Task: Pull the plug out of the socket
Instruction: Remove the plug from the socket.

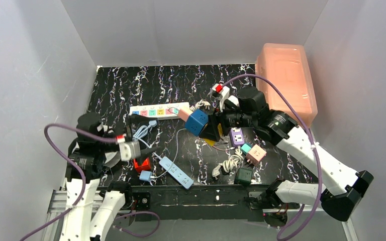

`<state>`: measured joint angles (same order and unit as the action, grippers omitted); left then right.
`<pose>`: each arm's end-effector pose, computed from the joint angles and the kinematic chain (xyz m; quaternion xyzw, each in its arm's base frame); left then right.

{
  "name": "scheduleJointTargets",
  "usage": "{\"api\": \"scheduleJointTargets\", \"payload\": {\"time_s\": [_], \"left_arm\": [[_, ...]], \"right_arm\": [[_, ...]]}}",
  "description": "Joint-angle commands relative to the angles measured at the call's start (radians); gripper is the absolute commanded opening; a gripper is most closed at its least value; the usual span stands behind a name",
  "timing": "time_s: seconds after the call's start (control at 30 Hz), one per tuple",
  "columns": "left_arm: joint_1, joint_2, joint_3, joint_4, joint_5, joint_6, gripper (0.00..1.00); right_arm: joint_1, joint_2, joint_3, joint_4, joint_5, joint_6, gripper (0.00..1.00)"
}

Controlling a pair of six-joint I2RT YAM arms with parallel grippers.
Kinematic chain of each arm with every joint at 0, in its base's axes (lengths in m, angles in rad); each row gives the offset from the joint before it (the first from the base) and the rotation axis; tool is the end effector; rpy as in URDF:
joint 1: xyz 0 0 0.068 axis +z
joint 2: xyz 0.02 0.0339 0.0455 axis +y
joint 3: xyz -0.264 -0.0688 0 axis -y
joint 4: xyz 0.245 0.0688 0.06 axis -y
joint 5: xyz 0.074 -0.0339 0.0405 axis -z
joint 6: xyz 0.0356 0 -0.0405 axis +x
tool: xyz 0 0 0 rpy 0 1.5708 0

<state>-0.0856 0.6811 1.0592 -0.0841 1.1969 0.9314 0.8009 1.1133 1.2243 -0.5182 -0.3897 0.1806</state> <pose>0.1005 -0.0419 0.4511 0.6349 0.2098 -0.0338 0.7428 0.1562 0.1806 0.3948 -0.3515 0.7481 0.3968 0.3993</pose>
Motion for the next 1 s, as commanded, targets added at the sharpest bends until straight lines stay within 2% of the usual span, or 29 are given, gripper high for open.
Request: {"api": "scheduleJointTargets", "payload": {"time_s": [0.0, 0.1, 0.23, 0.57, 0.67, 0.83, 0.97], "left_arm": [[-0.024, -0.060, -0.103, -0.026, 0.165, 0.504, 0.98], [-0.040, -0.058, -0.134, -0.037, 0.186, 0.717, 0.98], [-0.090, -0.020, -0.140, -0.039, 0.134, 0.895, 0.98], [-0.249, 0.051, -0.093, -0.039, -0.036, 0.925, 0.98], [-0.367, 0.063, -0.106, -0.039, -0.204, 0.931, 0.98], [-0.458, 0.128, -0.081, -0.039, -0.453, 0.948, 0.98], [-0.479, 0.125, -0.091, -0.002, -0.487, 0.943, 0.98]], "right_arm": [[0.008, 0.040, 0.093, 0.124, -0.132, 0.049, 0.01], [0.018, 0.082, 0.123, 0.122, -0.155, 0.055, 0.01], [0.048, 0.133, 0.153, 0.124, -0.165, 0.059, 0.01], [0.099, 0.230, 0.187, 0.147, -0.148, 0.064, 0.01], [0.116, 0.261, 0.209, 0.171, -0.138, 0.075, 0.01], [0.145, 0.272, 0.206, 0.189, -0.120, 0.083, 0.01], [0.154, 0.272, 0.202, 0.194, -0.118, 0.088, 0.01]]}}
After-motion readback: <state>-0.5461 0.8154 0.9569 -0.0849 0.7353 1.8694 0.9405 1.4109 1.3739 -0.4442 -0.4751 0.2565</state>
